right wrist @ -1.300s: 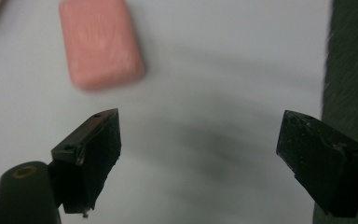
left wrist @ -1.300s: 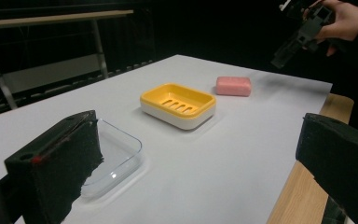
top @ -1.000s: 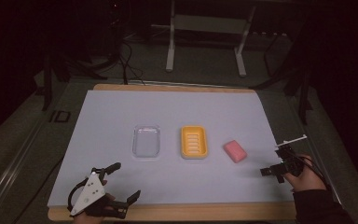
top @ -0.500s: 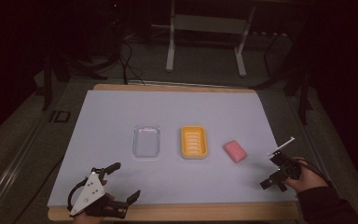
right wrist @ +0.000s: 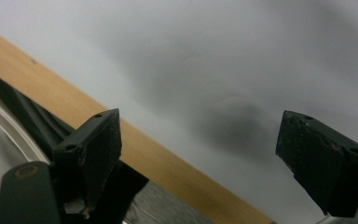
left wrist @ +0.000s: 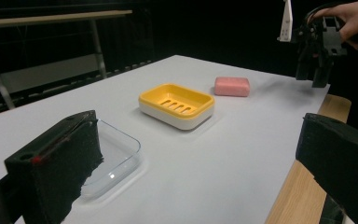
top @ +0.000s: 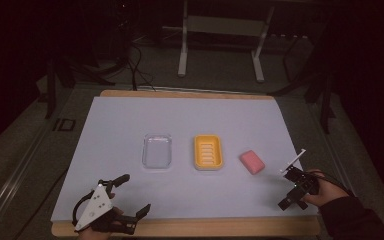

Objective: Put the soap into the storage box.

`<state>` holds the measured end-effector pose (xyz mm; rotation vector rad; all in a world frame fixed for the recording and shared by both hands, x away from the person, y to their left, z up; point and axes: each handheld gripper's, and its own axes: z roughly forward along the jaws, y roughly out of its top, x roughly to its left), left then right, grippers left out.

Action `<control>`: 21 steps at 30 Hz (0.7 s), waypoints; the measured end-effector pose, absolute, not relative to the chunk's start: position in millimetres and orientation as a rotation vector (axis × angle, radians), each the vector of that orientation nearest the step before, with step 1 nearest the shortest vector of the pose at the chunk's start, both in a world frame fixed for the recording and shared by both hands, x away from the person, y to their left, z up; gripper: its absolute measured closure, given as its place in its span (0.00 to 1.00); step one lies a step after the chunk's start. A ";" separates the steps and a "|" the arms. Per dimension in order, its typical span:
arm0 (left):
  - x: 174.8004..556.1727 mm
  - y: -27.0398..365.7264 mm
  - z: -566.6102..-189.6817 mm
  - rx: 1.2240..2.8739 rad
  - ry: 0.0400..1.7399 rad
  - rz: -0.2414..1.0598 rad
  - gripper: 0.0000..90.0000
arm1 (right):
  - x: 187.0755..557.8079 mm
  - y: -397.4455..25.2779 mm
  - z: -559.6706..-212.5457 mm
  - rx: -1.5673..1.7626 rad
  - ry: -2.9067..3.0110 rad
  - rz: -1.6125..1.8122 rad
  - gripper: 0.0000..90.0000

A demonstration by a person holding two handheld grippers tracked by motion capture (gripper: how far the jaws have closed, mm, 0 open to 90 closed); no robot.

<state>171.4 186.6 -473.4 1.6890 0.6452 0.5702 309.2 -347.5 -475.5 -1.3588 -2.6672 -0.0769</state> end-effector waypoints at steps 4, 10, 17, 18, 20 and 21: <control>171.5 186.6 -473.5 1.689 0.645 0.567 0.00 | 307.6 -340.8 -476.9 -1.291 -2.706 -0.068 0.15; 171.5 186.6 -473.5 1.688 0.645 0.565 0.00 | 309.3 -333.0 -475.6 -1.246 -2.741 -0.057 0.15; 171.5 186.7 -473.4 1.688 0.644 0.562 0.00 | 315.1 -324.1 -469.8 -1.231 -2.734 -0.103 0.14; 171.5 186.6 -473.5 1.687 0.644 0.562 0.00 | 316.2 -322.5 -468.7 -1.234 -2.737 -0.105 0.15; 171.4 186.6 -473.5 1.686 0.644 0.562 0.00 | 318.8 -319.5 -467.0 -1.226 -2.742 -0.106 0.15; 171.5 186.6 -473.4 1.688 0.644 0.562 0.00 | 320.3 -318.2 -466.1 -1.222 -2.742 -0.109 0.15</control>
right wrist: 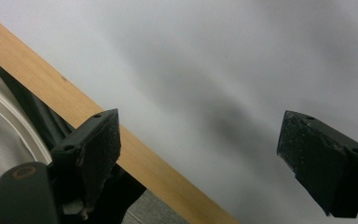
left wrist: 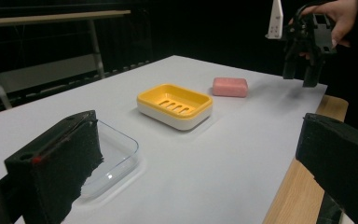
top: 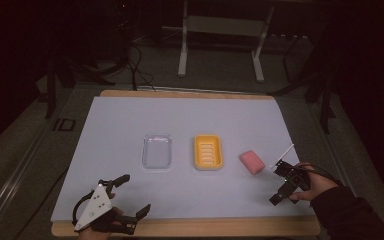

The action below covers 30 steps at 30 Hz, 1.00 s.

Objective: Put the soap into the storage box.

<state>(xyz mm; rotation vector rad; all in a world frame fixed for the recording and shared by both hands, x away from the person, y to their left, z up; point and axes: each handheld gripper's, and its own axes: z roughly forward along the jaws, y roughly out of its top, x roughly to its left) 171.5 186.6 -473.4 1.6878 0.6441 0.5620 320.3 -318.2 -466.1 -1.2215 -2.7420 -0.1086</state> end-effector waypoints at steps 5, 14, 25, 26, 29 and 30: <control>171.6 186.5 -473.5 1.689 0.643 0.562 0.00 | 328.0 -310.7 -463.9 -1.216 -2.749 -0.098 0.15; 171.2 186.7 -473.3 1.688 0.641 0.559 0.00 | 340.0 -297.7 -459.2 -1.186 -2.773 -0.129 0.16; 172.1 186.2 -473.4 1.691 0.637 0.553 0.00 | 357.6 -285.0 -448.7 -1.186 -2.801 -0.203 0.16; 172.1 186.2 -473.4 1.692 0.637 0.554 0.00 | 359.1 -284.0 -448.4 -1.186 -2.811 -0.209 0.16; 172.1 186.3 -473.2 1.686 0.636 0.558 0.00 | 362.3 -282.4 -447.6 -1.196 -2.811 -0.239 0.16; 172.4 186.8 -473.3 1.686 0.640 0.556 0.00 | 364.0 -281.9 -447.2 -1.191 -2.813 -0.259 0.16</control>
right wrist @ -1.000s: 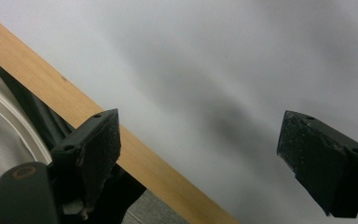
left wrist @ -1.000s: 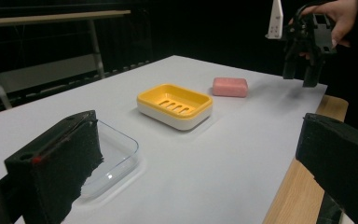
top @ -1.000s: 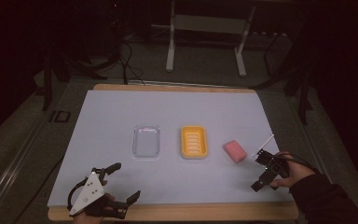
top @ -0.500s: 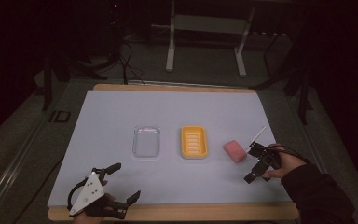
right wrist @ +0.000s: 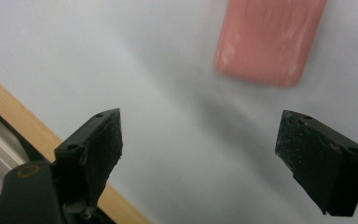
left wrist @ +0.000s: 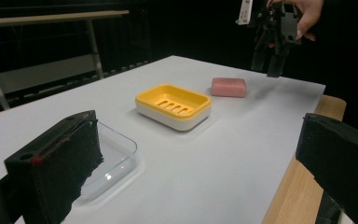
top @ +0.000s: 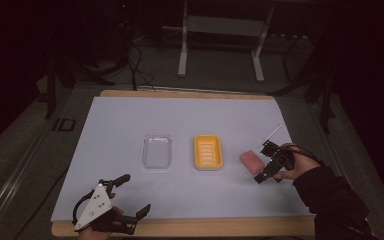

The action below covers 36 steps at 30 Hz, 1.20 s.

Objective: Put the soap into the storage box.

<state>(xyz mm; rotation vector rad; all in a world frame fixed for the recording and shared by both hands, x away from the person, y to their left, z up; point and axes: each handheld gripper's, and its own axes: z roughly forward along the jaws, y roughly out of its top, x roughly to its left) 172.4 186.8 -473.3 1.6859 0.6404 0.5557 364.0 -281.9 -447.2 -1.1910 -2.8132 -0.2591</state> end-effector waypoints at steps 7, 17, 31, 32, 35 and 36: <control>172.5 186.1 -473.6 1.693 0.640 0.551 0.00 | 377.4 -277.4 -448.7 -1.191 -2.843 -0.407 0.16; 172.4 185.7 -473.8 1.696 0.637 0.550 0.00 | 391.9 -276.4 -460.7 -1.251 -2.833 -0.525 0.16; 172.6 185.1 -474.1 1.699 0.635 0.550 0.00 | 403.9 -276.1 -484.7 -1.242 -2.886 -0.531 0.18; 172.5 185.1 -474.1 1.699 0.635 0.550 0.00 | 404.7 -276.0 -486.1 -1.247 -2.883 -0.530 0.18; 172.4 185.2 -474.0 1.699 0.634 0.550 0.00 | 407.3 -275.3 -490.4 -1.265 -2.867 -0.517 0.19; 172.4 185.3 -474.0 1.699 0.634 0.550 0.00 | 408.1 -274.7 -492.1 -1.266 -2.869 -0.516 0.21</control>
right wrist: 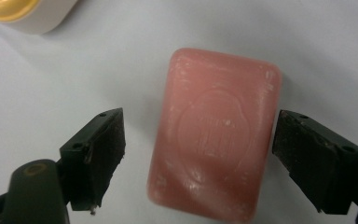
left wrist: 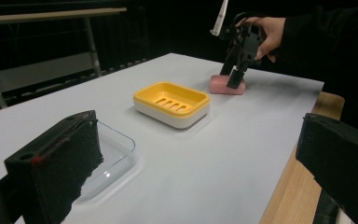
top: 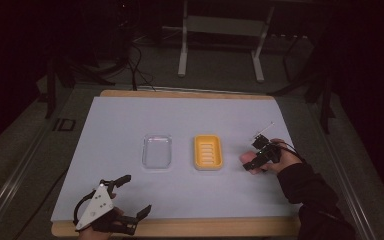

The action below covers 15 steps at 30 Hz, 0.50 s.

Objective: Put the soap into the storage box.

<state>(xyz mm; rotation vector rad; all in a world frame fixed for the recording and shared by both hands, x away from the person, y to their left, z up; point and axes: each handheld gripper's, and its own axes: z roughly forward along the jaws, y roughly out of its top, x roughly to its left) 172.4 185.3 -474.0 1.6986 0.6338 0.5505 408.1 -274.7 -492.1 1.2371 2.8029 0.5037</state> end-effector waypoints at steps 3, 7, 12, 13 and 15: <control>172.4 185.3 -474.0 1.697 0.634 0.550 0.00 | 409.0 -273.5 -495.3 1.239 2.798 0.497 0.22; 172.4 185.2 -474.0 1.698 0.632 0.550 0.00 | 409.6 -272.8 -500.6 1.228 2.788 0.473 0.26; 172.4 185.2 -473.9 1.700 0.630 0.551 0.00 | 409.5 -272.8 -503.0 1.229 2.772 0.460 0.33; 172.4 185.1 -474.0 1.701 0.631 0.551 0.00 | 409.5 -273.2 -502.6 1.218 2.766 0.451 0.35; 172.5 184.9 -474.1 1.702 0.631 0.551 0.00 | 408.8 -272.6 -502.5 1.208 2.757 0.440 0.38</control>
